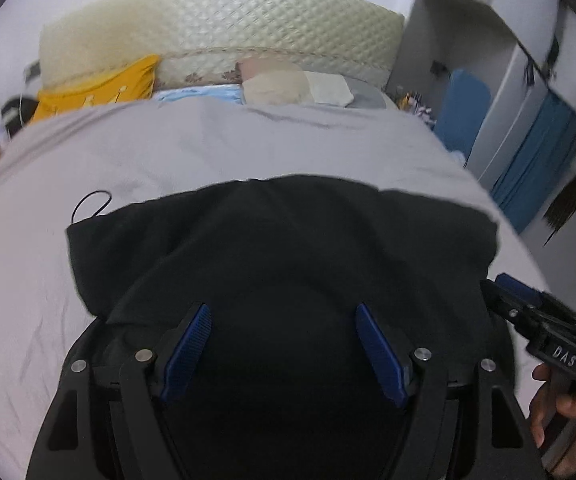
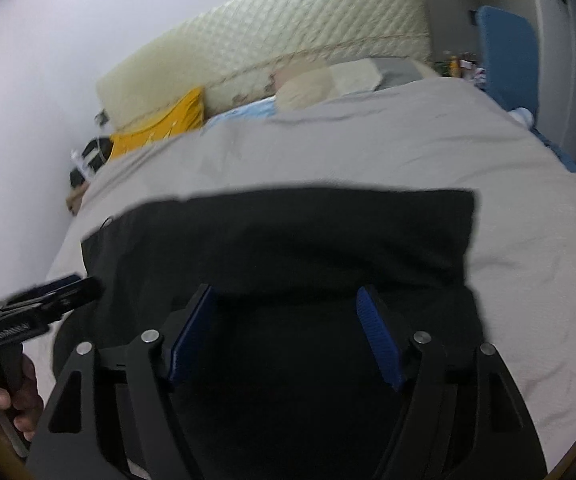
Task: Fold large clothes
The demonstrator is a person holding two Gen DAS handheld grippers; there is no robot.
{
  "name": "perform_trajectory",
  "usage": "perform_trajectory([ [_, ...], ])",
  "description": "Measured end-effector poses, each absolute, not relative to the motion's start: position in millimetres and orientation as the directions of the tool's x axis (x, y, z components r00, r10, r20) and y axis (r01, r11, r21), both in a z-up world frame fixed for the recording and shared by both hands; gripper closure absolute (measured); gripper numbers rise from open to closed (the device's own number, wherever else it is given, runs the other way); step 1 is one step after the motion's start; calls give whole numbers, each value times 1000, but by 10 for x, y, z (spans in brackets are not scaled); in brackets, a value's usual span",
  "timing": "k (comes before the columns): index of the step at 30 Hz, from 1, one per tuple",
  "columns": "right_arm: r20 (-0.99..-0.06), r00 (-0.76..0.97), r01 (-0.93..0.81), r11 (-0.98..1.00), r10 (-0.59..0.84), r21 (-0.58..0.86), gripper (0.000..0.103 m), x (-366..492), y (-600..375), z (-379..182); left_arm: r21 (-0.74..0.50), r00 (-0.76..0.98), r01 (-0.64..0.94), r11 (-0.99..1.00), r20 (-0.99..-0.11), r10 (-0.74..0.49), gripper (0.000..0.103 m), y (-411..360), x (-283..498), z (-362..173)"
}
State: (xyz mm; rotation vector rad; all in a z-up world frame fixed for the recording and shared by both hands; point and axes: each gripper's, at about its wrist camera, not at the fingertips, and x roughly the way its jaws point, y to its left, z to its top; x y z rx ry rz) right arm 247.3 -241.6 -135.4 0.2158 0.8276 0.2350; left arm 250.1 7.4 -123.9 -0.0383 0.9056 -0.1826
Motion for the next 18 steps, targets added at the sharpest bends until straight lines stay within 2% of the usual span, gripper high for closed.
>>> perform_trajectory([
  [4,-679,696,-107,969,234,224,22,2551,-2298,-1649,-26,647,141,990,-754,-112,28,-12,2550,-1453],
  [8,-654,724,-90,970,219,225,17,2686,-2296,-1784,-42,635,132,990,-764,-117,25,-28,2774,-1636],
  [13,-676,713,-82,980,183,180,13,2929,-2224,-1866,28,637,129,991,-768,-61,24,-172,2995,-1720],
  [18,-696,700,-74,986,160,152,6,3073,-2206,-1958,37,643,124,992,-764,-52,23,-189,3063,-1793],
])
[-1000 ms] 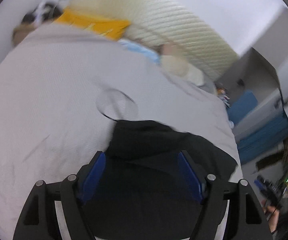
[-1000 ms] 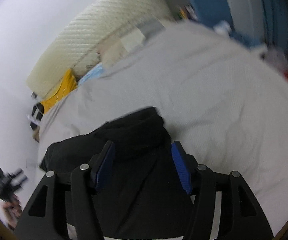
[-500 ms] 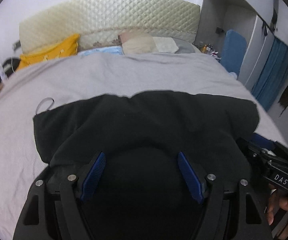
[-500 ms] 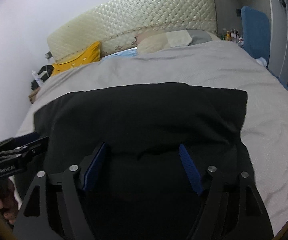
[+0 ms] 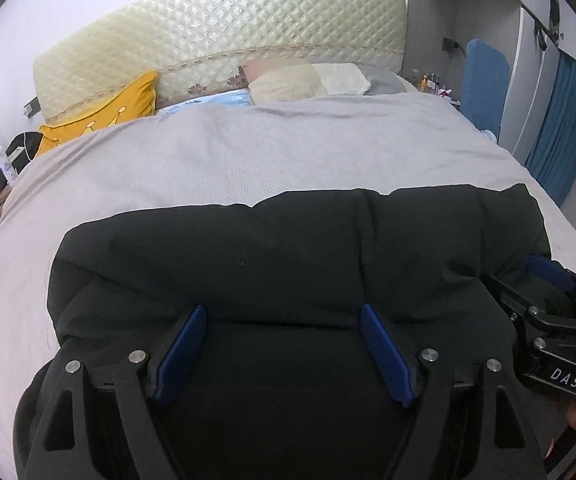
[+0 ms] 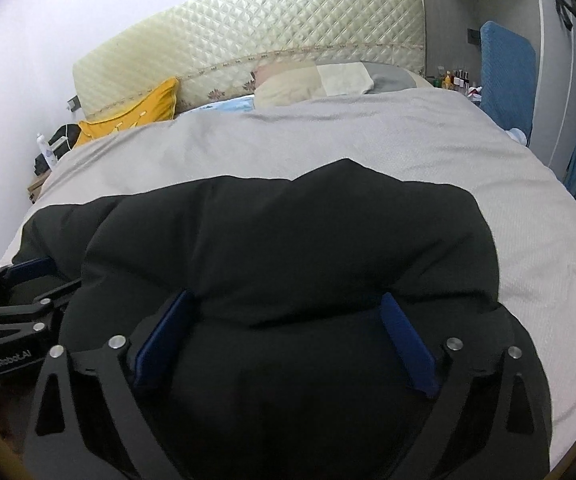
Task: Fold large clothes
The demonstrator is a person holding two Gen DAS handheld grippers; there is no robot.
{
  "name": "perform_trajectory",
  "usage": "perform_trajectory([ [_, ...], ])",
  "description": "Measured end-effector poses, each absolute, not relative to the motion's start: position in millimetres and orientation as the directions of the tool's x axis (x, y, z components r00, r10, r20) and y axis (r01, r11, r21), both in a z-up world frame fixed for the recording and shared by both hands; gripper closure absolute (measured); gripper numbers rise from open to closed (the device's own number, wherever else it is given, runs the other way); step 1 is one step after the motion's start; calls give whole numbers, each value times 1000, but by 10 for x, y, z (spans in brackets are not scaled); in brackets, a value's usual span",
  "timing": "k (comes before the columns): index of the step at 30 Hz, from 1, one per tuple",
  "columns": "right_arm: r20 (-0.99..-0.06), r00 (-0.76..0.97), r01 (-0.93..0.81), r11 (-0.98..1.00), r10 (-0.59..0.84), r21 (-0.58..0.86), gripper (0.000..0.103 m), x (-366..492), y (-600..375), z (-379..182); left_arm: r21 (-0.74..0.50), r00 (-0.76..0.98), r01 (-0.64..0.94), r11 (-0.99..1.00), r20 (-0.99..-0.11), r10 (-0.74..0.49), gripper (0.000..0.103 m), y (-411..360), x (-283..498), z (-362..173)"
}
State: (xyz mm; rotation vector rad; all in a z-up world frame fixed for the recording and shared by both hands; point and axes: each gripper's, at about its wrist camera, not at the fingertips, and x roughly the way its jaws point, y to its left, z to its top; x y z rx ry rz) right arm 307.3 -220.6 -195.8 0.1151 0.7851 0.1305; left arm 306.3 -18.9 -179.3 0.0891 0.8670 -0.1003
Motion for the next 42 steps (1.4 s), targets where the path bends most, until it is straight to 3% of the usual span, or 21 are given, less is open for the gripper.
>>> perform_trajectory([
  [8,-720,675,-67,985,161,158,1,3263,-2144,-2073,60,662,89,994,-750,-14,19,-160,3187,-1962],
  [22,-673,715,-93,980,189,176,0,3221,-2159,-2144,89,671,73,993,-742,17,18,-170,3167,-1947],
  [28,-645,747,-137,987,160,86,0,3028,-2224,-1917,152,725,44,987,-685,74,18,-134,2969,-1646],
  [34,-594,800,-84,996,78,17,0,2911,-2528,-1789,127,734,-35,991,-669,112,18,320,2987,-1507],
  [42,-659,743,-57,993,114,108,0,3031,-2771,-2067,124,698,-46,991,-705,121,18,648,3006,-1791],
])
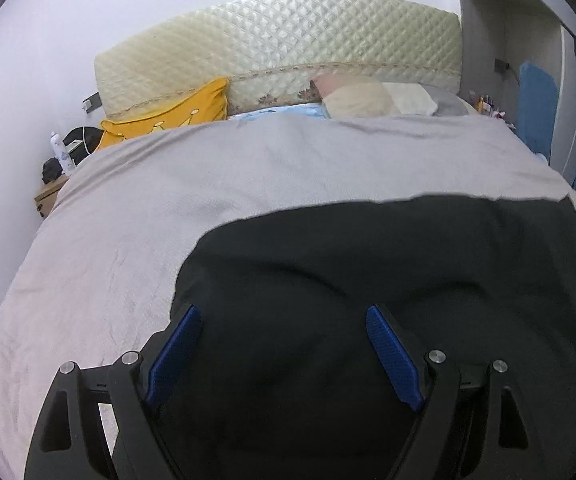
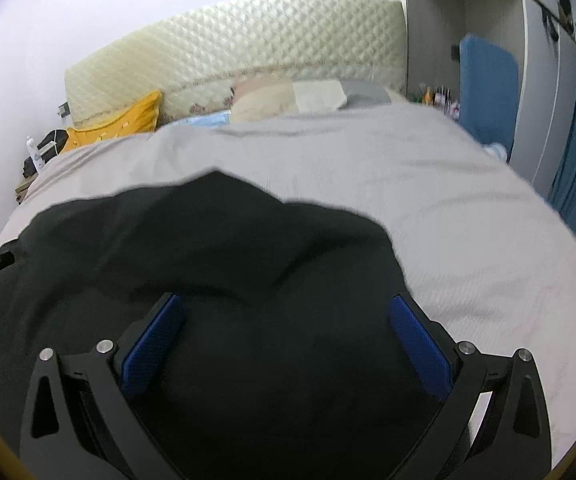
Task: Fold large clothes
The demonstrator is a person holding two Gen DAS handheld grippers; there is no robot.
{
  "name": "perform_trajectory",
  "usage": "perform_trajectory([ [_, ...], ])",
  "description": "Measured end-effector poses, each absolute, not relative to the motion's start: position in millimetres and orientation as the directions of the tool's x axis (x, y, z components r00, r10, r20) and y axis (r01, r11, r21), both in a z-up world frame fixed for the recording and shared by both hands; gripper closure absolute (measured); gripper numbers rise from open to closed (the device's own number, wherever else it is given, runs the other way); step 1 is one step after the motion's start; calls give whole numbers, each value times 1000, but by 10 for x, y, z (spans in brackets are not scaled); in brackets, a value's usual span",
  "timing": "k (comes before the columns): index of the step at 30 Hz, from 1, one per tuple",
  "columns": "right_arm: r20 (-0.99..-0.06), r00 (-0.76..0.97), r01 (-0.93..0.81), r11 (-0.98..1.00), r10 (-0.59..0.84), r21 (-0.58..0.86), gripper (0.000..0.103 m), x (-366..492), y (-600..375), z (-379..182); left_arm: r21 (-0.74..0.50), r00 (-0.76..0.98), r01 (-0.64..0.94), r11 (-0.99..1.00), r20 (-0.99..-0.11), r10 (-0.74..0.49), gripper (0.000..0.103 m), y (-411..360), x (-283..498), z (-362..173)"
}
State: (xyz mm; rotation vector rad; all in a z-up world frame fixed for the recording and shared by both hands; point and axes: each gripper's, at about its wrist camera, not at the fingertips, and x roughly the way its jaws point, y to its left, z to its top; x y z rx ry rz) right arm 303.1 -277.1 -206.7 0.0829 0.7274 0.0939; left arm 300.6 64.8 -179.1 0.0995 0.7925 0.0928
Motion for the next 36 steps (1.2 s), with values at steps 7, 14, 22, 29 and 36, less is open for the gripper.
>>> perform_trajectory([
  [7,-671,726,-62,986,152,157,0,3082,-2779,-2250,118,690,-45,992,-714,116,17,630,3051,-1975],
  [14,-673,723,-56,985,154,164,0,3065,-2789,-2266,115,692,-67,991,-710,130,17,619,3019,-1936],
  [22,-652,749,-34,989,119,141,0,2864,-2776,-1881,122,749,-61,991,-651,126,17,351,2711,-1402],
  [29,-532,840,-49,991,110,128,0,2397,-2728,-1127,109,821,-33,994,-564,89,17,47,2212,-590],
  [36,-434,893,-78,990,120,114,0,1893,-2649,-432,22,878,-12,1000,-479,21,12,4,1539,-25],
])
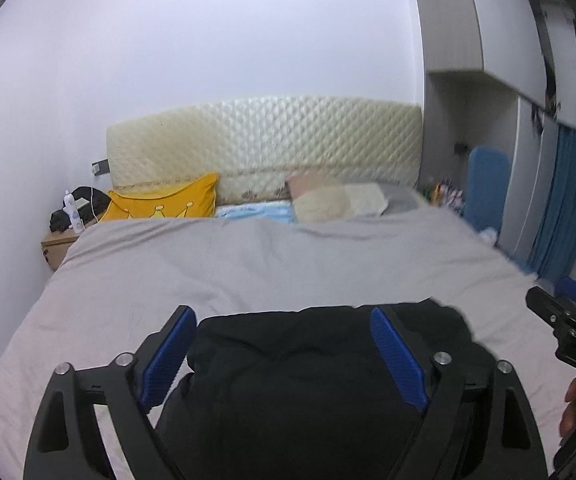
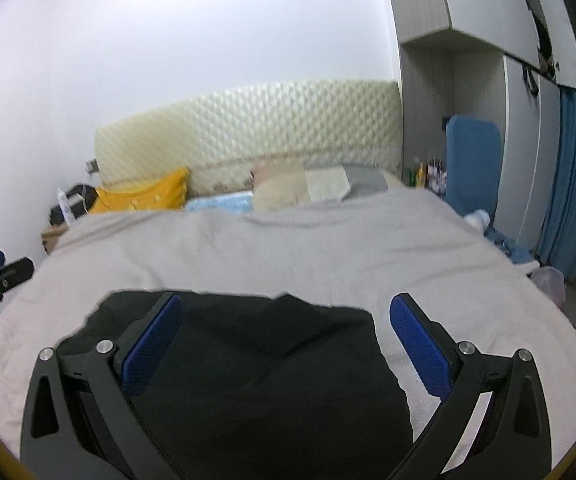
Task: Fold large clothes
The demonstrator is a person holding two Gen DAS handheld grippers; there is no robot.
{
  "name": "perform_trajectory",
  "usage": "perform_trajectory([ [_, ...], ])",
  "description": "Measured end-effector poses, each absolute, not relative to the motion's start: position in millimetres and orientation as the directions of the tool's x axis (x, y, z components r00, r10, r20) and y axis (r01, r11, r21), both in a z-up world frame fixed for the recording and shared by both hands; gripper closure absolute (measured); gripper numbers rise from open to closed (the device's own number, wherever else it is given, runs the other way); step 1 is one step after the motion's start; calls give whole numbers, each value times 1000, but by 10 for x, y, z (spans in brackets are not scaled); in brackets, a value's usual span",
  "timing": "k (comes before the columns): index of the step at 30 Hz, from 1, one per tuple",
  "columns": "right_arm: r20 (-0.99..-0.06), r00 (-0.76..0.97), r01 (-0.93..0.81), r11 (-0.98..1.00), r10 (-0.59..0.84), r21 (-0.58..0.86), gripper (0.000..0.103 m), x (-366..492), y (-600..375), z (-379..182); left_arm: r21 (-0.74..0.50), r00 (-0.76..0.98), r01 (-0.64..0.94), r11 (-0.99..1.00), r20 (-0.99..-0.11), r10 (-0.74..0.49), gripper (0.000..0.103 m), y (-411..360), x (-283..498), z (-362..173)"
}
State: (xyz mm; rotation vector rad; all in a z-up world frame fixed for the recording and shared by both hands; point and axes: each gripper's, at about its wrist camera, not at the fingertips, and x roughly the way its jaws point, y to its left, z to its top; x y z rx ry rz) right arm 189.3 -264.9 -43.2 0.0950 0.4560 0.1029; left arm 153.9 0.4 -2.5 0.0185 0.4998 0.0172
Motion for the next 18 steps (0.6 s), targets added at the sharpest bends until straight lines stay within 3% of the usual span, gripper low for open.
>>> perform_trajectory([
  [18,-261,947,-164,980,188,109,0,418,-2432,288,-84,915,49,995,-396,-78,12,-79,58,487],
])
